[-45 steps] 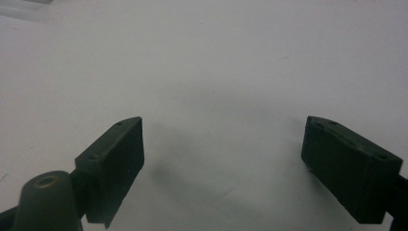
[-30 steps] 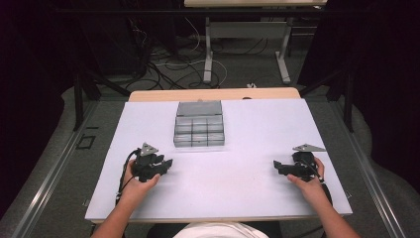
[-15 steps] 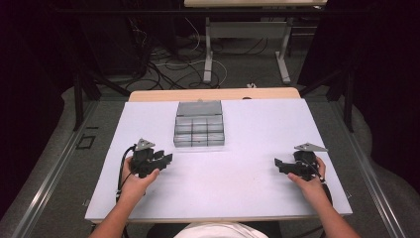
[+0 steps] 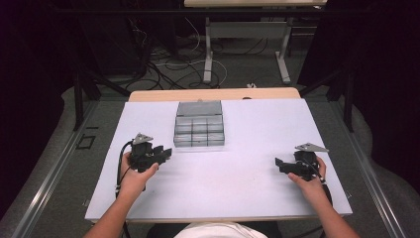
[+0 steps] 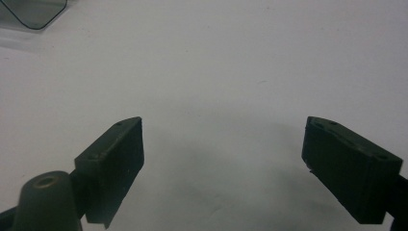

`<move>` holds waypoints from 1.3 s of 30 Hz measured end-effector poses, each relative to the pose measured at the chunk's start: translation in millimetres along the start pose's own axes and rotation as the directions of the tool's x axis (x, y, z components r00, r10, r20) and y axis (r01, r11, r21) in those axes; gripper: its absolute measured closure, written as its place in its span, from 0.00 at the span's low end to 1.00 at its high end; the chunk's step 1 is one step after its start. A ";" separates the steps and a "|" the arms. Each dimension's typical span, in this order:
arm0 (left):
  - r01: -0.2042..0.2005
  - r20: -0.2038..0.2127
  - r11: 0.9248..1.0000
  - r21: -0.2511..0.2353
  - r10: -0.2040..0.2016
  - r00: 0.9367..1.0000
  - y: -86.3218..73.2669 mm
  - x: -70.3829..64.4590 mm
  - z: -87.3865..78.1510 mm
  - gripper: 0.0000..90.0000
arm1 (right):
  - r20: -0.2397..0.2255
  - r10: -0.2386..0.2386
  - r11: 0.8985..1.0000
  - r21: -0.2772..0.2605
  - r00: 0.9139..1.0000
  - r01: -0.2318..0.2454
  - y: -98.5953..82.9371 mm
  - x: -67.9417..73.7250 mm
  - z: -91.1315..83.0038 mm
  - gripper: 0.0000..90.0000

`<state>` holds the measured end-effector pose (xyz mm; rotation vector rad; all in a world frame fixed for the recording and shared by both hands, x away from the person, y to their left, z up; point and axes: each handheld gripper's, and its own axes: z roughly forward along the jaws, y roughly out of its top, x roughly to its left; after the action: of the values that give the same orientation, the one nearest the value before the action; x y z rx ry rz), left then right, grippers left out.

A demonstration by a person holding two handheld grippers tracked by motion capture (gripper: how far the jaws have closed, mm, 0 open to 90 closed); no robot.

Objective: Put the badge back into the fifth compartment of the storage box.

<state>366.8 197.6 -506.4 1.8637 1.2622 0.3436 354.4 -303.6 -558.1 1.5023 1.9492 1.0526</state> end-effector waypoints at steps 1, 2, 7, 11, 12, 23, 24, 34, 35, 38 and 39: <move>0.009 0.002 1.000 -0.003 -0.009 1.000 2.5 -0.5 0.2 0.64 | 0.000 0.000 1.000 0.000 1.000 0.000 0.0 0.0 0.0 0.16; 0.012 0.005 1.000 -0.007 -0.012 1.000 5.2 -0.8 0.5 0.64 | 0.001 0.006 1.000 -0.001 1.000 -0.006 0.1 0.3 -0.4 0.16; 0.032 0.020 0.999 -0.021 -0.032 0.999 21.5 -3.8 1.5 0.64 | 0.007 0.012 1.000 -0.011 1.000 -0.012 0.7 -0.9 -1.7 0.16; 0.044 0.034 0.998 -0.035 -0.042 0.999 34.5 -6.2 3.4 0.64 | 0.007 0.008 1.000 -0.016 1.000 -0.008 0.8 -1.3 -1.9 0.16; 0.045 0.035 0.998 -0.036 -0.043 0.998 37.3 -6.6 4.3 0.64 | 0.008 0.008 1.000 -0.016 1.000 -0.008 0.6 -1.0 -2.0 0.16; 0.035 0.037 0.999 -0.037 -0.033 0.999 60.6 -16.4 17.0 0.64 | 0.016 0.002 1.000 -0.031 1.000 -0.002 -0.6 1.3 -6.0 0.16; 0.035 0.038 0.999 -0.039 -0.033 0.999 62.3 -17.2 18.4 0.64 | 0.020 0.002 0.999 -0.033 1.000 -0.002 -1.0 1.4 -5.5 0.16; 0.043 0.029 0.998 -0.040 -0.042 0.999 75.2 -24.3 36.2 0.64 | 0.002 -0.015 0.999 -0.035 1.000 0.015 1.8 3.6 -4.7 0.16; 0.052 0.029 0.998 -0.044 -0.050 0.998 76.0 -25.1 38.6 0.64 | 0.003 -0.014 0.999 -0.036 1.000 0.014 2.0 4.3 -4.6 0.16; 0.055 0.024 0.998 -0.032 -0.054 0.998 78.6 -26.4 44.7 0.64 | 0.000 -0.024 0.999 -0.038 1.000 0.024 2.9 6.1 -4.5 0.16; 0.056 0.022 0.998 -0.030 -0.055 0.998 79.2 -27.0 46.7 0.64 | -0.001 -0.028 0.999 -0.041 1.000 0.028 3.1 6.5 -4.6 0.16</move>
<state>433.9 140.4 -468.9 1.7986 1.2850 0.3113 350.9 -298.4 -552.3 1.4483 1.9329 1.0759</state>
